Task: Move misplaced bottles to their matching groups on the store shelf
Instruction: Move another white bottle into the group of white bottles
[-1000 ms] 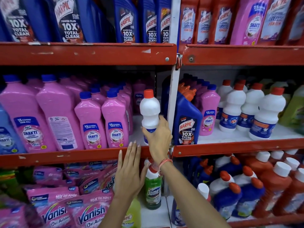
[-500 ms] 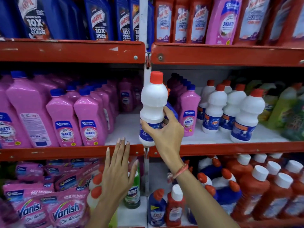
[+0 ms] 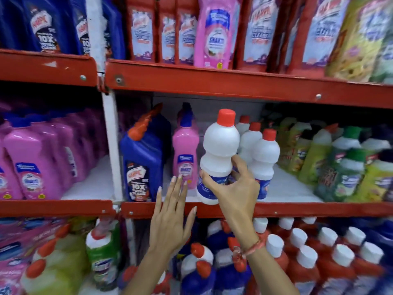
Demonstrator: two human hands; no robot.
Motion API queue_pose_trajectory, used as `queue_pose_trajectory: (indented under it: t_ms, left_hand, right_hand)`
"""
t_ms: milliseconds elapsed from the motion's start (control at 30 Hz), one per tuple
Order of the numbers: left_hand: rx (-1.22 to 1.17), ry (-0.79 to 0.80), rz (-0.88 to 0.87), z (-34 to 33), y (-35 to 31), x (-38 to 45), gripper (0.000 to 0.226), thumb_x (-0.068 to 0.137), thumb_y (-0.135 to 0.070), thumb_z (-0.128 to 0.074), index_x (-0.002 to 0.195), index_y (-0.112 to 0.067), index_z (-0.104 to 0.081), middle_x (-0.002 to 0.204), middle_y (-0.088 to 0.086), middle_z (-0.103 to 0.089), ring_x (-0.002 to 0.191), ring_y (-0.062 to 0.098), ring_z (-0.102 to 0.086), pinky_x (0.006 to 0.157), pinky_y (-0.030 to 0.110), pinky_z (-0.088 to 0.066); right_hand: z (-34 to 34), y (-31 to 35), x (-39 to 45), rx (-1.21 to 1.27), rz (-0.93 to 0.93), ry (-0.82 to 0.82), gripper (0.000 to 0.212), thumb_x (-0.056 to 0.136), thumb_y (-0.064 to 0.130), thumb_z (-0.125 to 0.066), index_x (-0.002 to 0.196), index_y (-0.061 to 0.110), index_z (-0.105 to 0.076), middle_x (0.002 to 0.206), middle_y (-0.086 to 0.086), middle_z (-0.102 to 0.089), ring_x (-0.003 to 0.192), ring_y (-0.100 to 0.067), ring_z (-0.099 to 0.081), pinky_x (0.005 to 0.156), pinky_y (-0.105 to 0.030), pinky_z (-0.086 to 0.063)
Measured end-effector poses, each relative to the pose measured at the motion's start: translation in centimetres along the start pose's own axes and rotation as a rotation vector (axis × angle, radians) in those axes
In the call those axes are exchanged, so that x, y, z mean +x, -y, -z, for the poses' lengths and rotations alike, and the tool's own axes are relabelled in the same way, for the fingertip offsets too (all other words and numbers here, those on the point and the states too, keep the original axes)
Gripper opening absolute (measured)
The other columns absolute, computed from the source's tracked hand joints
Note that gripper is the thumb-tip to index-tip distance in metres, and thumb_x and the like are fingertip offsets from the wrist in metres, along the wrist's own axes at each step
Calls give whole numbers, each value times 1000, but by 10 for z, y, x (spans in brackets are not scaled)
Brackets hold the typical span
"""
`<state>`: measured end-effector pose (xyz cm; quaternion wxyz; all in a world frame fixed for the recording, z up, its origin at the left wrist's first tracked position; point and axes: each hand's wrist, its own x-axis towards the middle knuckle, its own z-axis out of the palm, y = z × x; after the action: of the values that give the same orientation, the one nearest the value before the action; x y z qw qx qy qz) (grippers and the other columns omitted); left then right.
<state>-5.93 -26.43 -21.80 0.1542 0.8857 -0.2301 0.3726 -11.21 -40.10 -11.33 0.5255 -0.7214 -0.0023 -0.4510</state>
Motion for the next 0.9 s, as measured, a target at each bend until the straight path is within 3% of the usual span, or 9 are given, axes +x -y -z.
queue_pose_trajectory:
  t_ms: [167, 300, 467, 900]
  left_hand:
    - [35, 16, 27, -24, -18, 16, 62, 99, -43, -32, 151, -8, -34, 161, 8, -29, 149, 22, -29, 126, 40, -5]
    - [79, 15, 84, -41, -21, 17, 64, 99, -45, -33, 152, -9, -31, 161, 7, -30, 150, 20, -27, 124, 47, -11]
    - [139, -14, 99, -47, -21, 18, 65, 100, -47, -29, 152, -9, -31, 161, 7, -31, 150, 19, -25, 124, 52, -9]
    - [148, -52, 99, -49, -21, 17, 64, 101, -48, -26, 152, -9, -32, 161, 6, -30, 150, 19, -24, 125, 51, -7]
  right_hand:
    - [22, -35, 21, -26, -12, 8, 60, 65, 32, -89, 117, 32, -61, 106, 14, -71, 98, -6, -69, 87, -35, -59]
    - [27, -56, 32, -43, -4, 26, 56, 66, 30, -88, 116, 30, -62, 104, 16, -70, 97, -5, -67, 85, -30, -58]
    - [21, -81, 42, -49, -52, 55, 57, 64, 31, -88, 115, 28, -62, 105, 10, -72, 97, -11, -68, 85, -35, -58]
    - [14, -88, 41, -89, -68, 127, 58, 67, 34, -86, 118, 26, -61, 107, 9, -70, 97, -12, -66, 87, -31, -57]
